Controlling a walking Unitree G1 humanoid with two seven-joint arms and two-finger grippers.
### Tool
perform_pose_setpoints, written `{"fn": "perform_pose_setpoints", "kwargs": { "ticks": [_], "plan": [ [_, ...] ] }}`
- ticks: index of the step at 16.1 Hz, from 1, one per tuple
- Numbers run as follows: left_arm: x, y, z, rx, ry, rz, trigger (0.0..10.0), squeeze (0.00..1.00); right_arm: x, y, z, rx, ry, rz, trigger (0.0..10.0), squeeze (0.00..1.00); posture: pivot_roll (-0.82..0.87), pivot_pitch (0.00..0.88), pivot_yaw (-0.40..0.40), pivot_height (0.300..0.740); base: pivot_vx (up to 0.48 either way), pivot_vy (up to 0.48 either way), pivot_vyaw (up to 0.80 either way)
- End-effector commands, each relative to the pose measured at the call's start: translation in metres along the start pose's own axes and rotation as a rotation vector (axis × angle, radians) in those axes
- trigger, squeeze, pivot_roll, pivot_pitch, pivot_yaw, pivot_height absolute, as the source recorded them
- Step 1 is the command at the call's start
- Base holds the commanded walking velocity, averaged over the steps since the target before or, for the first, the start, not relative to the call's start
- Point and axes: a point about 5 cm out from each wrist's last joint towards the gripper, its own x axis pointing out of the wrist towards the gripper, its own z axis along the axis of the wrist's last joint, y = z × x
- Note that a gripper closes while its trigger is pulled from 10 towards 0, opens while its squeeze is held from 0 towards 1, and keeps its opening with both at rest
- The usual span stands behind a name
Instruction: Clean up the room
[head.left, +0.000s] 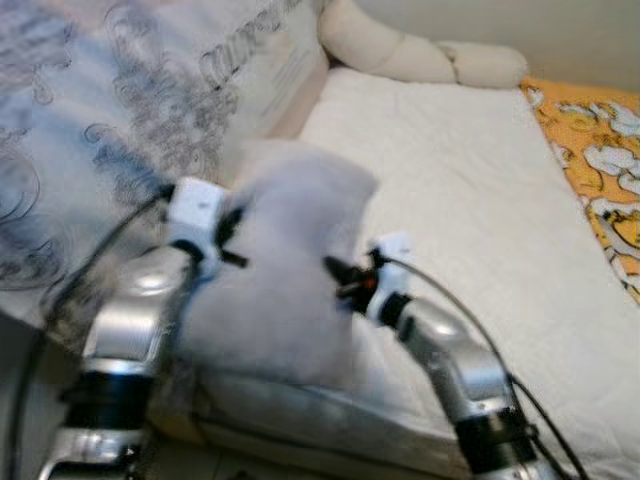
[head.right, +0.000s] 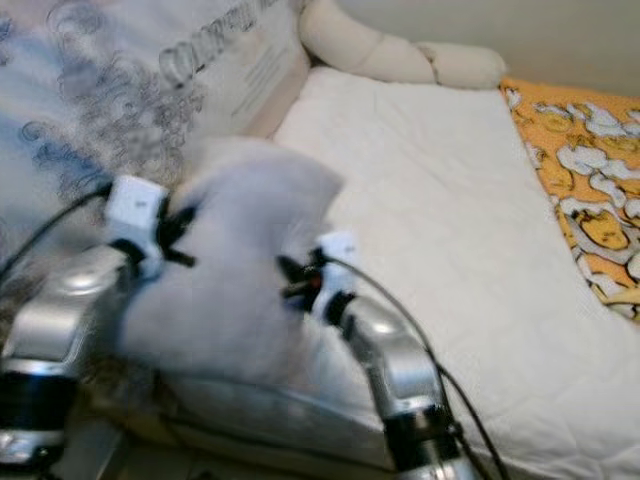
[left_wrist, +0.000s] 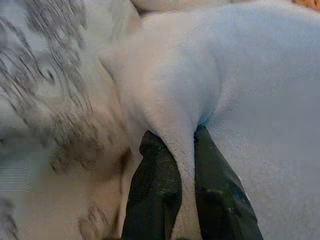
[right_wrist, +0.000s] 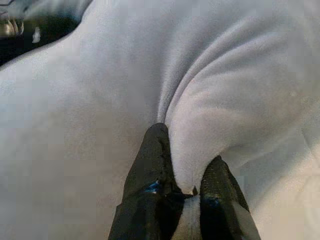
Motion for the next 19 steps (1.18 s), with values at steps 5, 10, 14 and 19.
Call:
{"fn": "perform_pose_setpoints", "kwargs": {
  "ticks": [5,10,14,19],
  "plan": [
    [0.001,-0.009,0.011,0.012,-0.049,-0.031,10.0,0.0,-0.005,-0.009,0.004,0.005,-0.028,-0.033,10.0,0.0,0.0,0.0,-0.038,0.74,0.322,0.0,0.0],
    [0.003,-0.007,0.012,0.028,-0.045,-0.042,10.0,0.0,-0.006,-0.011,0.005,0.043,-0.053,-0.045,10.0,0.0,-0.01,0.0,-0.024,0.74,0.32,0.0,0.0],
    [0.012,-0.011,0.016,0.075,-0.058,-0.076,10.0,0.0,-0.01,-0.019,0.003,0.092,-0.065,-0.106,10.0,0.93,-0.03,0.0,-0.004,0.74,0.078,0.0,0.0],
    [0.043,-0.027,0.02,0.211,-0.08,-0.195,10.0,0.0,-0.023,-0.039,0.003,0.084,-0.087,-0.225,10.0,1.0,-0.09,0.0,0.043,0.74,0.0,0.0,0.0]
  ]
}}
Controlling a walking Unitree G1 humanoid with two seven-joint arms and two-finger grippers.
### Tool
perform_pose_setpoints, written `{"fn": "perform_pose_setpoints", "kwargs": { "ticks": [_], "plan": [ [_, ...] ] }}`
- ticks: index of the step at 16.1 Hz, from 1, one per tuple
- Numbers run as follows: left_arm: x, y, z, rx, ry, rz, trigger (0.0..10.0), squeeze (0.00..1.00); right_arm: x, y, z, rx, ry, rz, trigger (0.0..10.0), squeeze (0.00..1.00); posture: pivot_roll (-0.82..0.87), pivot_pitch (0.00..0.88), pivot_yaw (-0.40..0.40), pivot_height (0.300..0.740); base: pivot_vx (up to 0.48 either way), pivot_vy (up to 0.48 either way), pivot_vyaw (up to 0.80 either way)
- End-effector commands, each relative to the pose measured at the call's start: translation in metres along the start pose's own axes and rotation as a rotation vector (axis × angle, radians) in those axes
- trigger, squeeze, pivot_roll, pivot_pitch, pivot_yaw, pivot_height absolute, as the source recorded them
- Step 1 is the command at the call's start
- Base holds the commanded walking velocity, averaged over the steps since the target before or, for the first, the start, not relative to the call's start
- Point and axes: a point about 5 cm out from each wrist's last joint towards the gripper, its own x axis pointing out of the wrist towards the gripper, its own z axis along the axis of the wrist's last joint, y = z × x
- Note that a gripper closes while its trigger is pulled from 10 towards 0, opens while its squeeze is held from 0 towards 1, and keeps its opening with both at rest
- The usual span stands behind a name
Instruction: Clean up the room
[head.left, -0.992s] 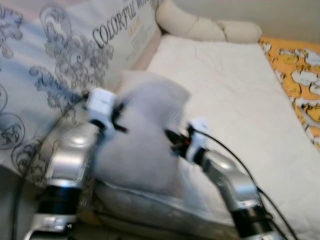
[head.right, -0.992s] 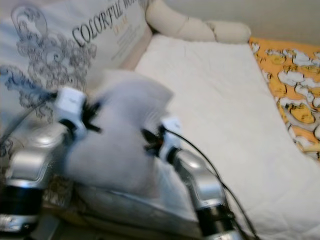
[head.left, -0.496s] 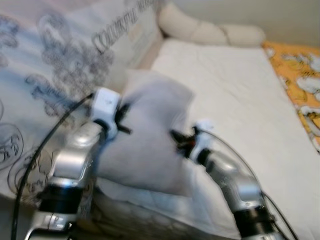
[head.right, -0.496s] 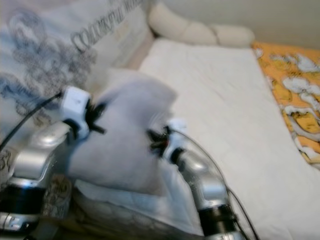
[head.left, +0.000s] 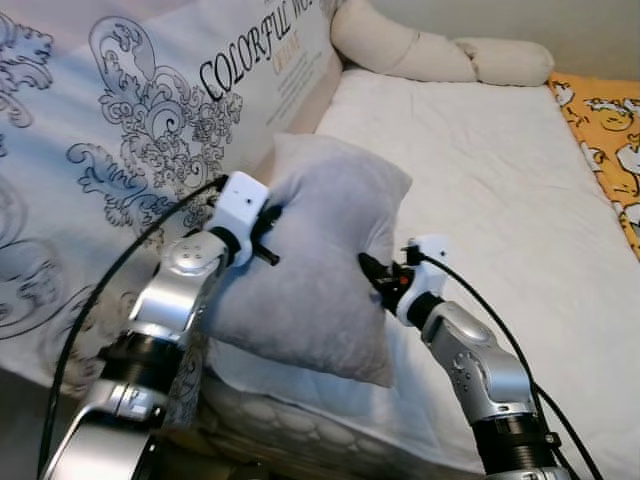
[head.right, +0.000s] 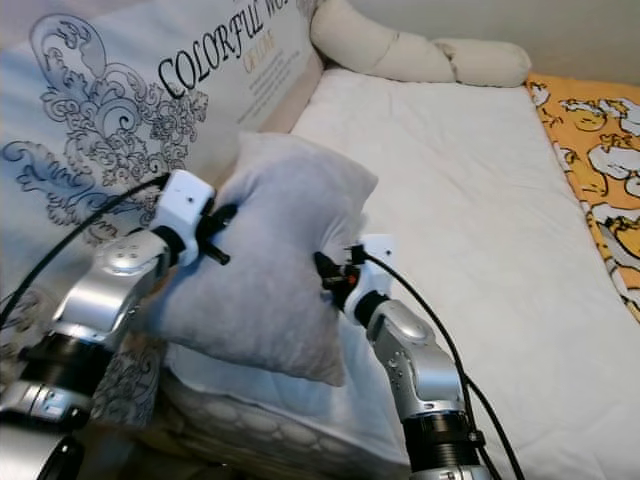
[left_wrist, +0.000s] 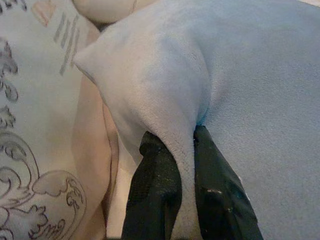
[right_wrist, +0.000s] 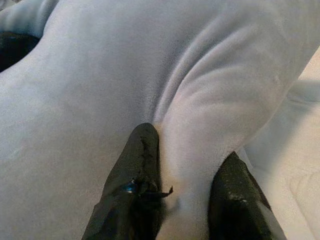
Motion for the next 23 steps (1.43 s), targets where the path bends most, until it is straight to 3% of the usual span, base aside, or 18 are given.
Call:
{"fn": "perform_pose_setpoints", "kwargs": {
  "ticks": [1,5,9,13,17,23],
  "plan": [
    [0.005,0.003,0.017,0.054,-0.06,-0.006,10.0,0.0,-0.002,-0.003,0.007,-0.012,-0.042,-0.023,10.0,1.0,-0.09,0.0,0.043,0.74,0.0,0.0,0.0],
    [0.03,0.002,0.026,0.119,-0.079,-0.032,10.0,0.0,-0.019,-0.017,0.003,0.007,-0.055,-0.087,10.0,1.0,-0.13,0.0,0.076,0.74,0.0,0.0,0.0],
    [0.037,0.015,0.033,0.114,-0.086,0.025,10.0,0.0,-0.024,-0.019,0.004,-0.008,-0.068,-0.09,10.0,1.0,-0.14,0.0,0.076,0.74,0.0,0.0,0.0],
    [0.035,0.036,0.029,0.145,-0.054,0.112,10.0,0.0,-0.024,-0.013,0.009,-0.004,-0.09,-0.018,10.0,1.0,-0.13,0.0,0.055,0.74,0.0,0.0,0.0],
    [0.025,0.064,0.029,0.19,-0.033,0.303,10.0,0.0,-0.028,0.003,0.019,-0.021,-0.123,0.159,10.0,1.0,-0.13,0.0,0.053,0.74,0.0,0.0,0.0],
    [0.026,0.057,0.011,0.323,0.036,0.299,10.0,0.0,-0.04,0.003,0.022,-0.084,-0.104,0.187,10.0,1.0,-0.2,0.0,0.081,0.74,0.0,0.0,0.0]
  ]
}}
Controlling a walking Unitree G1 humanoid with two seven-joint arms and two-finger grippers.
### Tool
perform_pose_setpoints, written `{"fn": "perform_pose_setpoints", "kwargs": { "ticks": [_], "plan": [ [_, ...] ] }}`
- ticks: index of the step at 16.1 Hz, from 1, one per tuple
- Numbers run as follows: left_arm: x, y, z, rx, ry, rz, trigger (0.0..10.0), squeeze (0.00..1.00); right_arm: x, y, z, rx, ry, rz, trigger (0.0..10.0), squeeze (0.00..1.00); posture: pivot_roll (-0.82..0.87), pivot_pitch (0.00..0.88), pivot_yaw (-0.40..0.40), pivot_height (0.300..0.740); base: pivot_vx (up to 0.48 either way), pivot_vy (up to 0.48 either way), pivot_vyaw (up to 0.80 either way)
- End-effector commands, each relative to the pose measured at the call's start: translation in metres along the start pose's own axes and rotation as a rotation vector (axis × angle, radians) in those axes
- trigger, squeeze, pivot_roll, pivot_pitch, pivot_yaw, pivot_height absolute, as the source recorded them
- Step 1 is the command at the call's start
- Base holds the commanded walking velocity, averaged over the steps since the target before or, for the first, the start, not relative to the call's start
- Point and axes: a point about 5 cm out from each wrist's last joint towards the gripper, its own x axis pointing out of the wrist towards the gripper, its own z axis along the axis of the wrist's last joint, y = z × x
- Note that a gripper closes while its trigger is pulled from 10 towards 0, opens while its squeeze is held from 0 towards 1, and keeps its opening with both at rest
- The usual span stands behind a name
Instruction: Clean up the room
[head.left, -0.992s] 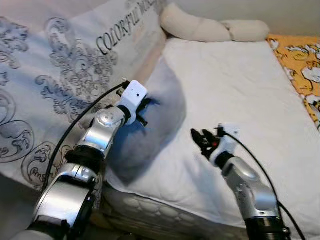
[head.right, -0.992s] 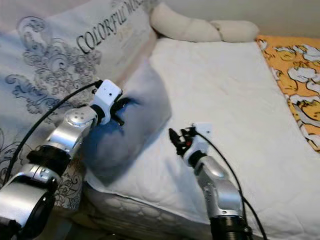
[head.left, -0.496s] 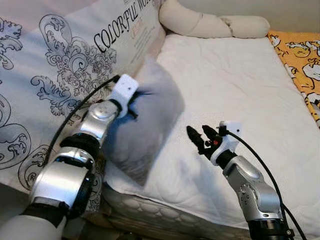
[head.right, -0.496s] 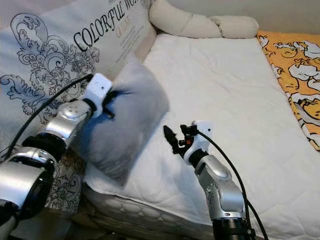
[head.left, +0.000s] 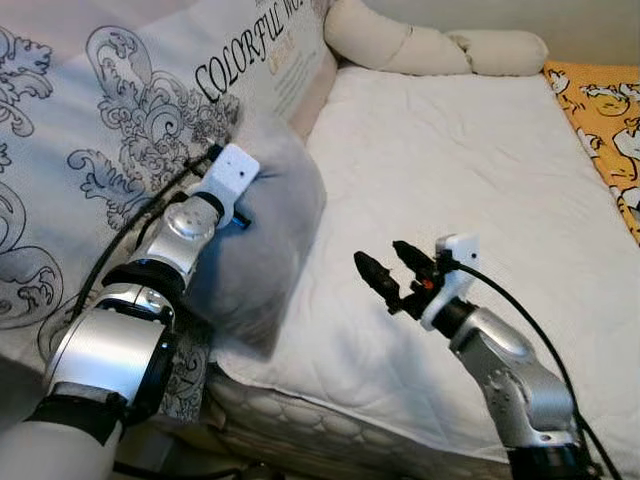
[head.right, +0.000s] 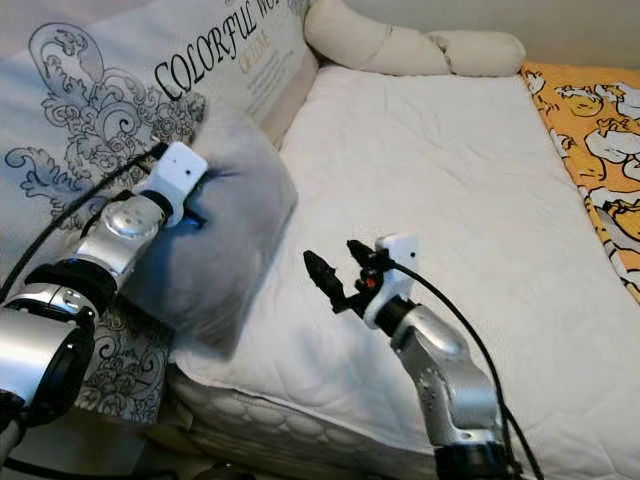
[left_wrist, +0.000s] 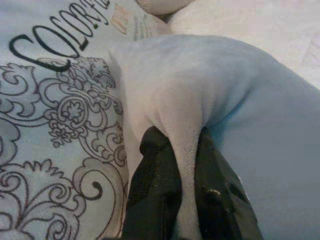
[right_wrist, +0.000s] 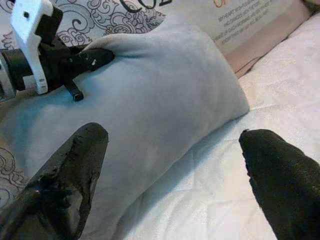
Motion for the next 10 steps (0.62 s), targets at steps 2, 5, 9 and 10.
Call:
{"fn": "perform_pose_setpoints", "kwargs": {
  "ticks": [2,5,9,10],
  "plan": [
    [0.003,0.003,0.014,0.077,-0.057,0.011,10.0,0.0,-0.011,0.005,0.002,-0.026,0.017,0.006,10.0,1.0,-0.24,0.0,0.08,0.74,0.0,0.0,0.0],
    [0.006,0.007,0.035,0.041,-0.131,0.028,10.0,0.0,-0.021,0.007,0.005,-0.03,0.015,0.0,10.0,1.0,-0.26,0.0,0.067,0.74,0.0,0.0,0.0],
    [0.011,0.028,0.082,0.056,-0.237,0.089,10.0,0.0,-0.037,0.011,0.014,-0.052,0.026,-0.005,10.0,1.0,-0.28,0.001,0.018,0.74,0.0,0.0,0.0],
    [0.012,0.032,0.083,0.058,-0.211,0.095,10.0,0.0,-0.04,0.012,0.015,-0.057,0.032,-0.004,10.0,1.0,-0.29,0.015,0.013,0.74,0.0,0.0,0.0]
  ]
}}
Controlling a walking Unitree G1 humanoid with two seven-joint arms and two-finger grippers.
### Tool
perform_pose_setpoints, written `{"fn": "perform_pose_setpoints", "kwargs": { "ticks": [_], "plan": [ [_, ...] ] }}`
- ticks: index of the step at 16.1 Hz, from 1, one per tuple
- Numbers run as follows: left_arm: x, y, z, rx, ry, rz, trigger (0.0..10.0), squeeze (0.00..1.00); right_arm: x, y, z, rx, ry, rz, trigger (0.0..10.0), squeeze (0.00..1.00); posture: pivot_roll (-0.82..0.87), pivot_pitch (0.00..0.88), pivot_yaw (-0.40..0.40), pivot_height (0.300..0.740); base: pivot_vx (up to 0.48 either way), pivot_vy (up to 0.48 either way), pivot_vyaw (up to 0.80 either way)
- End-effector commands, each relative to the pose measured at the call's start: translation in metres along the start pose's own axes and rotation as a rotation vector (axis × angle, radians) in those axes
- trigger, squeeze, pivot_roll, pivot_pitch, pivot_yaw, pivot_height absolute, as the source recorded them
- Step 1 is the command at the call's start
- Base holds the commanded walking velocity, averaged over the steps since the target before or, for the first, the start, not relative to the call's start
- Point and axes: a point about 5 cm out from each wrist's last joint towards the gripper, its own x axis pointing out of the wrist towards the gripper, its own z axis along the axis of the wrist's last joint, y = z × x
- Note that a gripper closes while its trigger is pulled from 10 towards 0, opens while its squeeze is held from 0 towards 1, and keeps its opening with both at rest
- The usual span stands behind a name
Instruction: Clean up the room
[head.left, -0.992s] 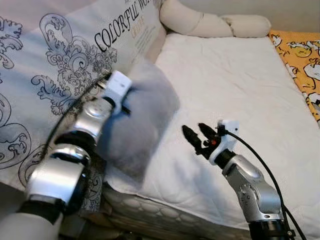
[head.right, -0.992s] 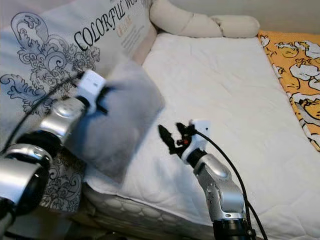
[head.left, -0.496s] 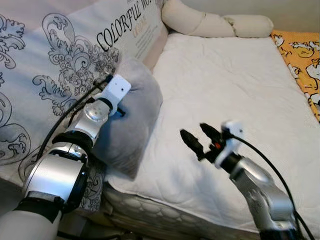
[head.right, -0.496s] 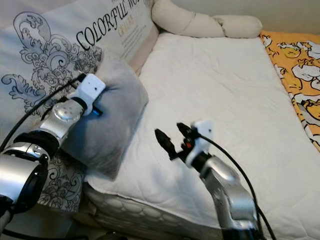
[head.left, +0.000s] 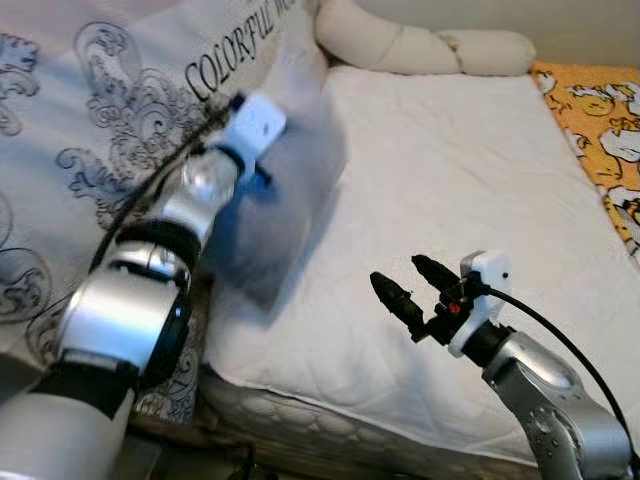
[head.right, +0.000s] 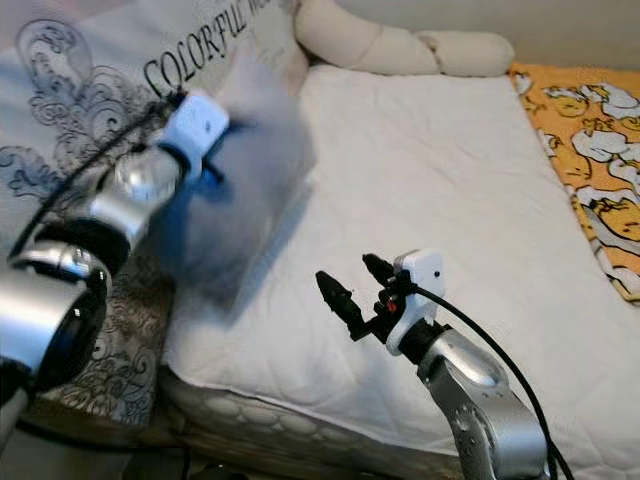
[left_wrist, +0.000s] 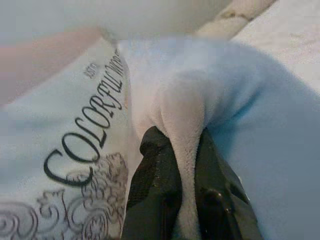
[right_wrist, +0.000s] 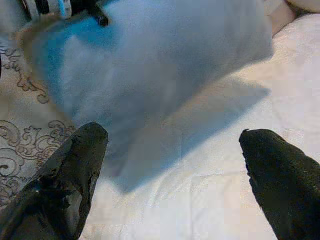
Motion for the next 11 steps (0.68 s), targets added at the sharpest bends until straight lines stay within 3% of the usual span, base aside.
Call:
{"fn": "perform_pose_setpoints", "kwargs": {
  "ticks": [1,4,11],
  "plan": [
    [0.002,0.014,0.008,0.029,-0.01,0.053,10.0,0.0,-0.006,0.001,0.005,-0.004,-0.002,-0.001,10.0,1.0,-0.3,0.027,0.013,0.74,0.0,0.0,0.0],
    [-0.003,0.016,-0.008,0.045,0.067,0.078,10.0,0.0,-0.015,0.005,0.007,-0.012,0.026,0.005,10.0,1.0,-0.33,0.065,0.014,0.74,0.0,0.0,0.0],
    [-0.02,-0.009,-0.059,0.11,0.234,0.012,10.0,0.0,-0.021,0.017,0.004,-0.011,0.086,0.042,10.0,1.0,-0.35,0.103,0.012,0.74,0.0,0.0,0.0]
  ]
}}
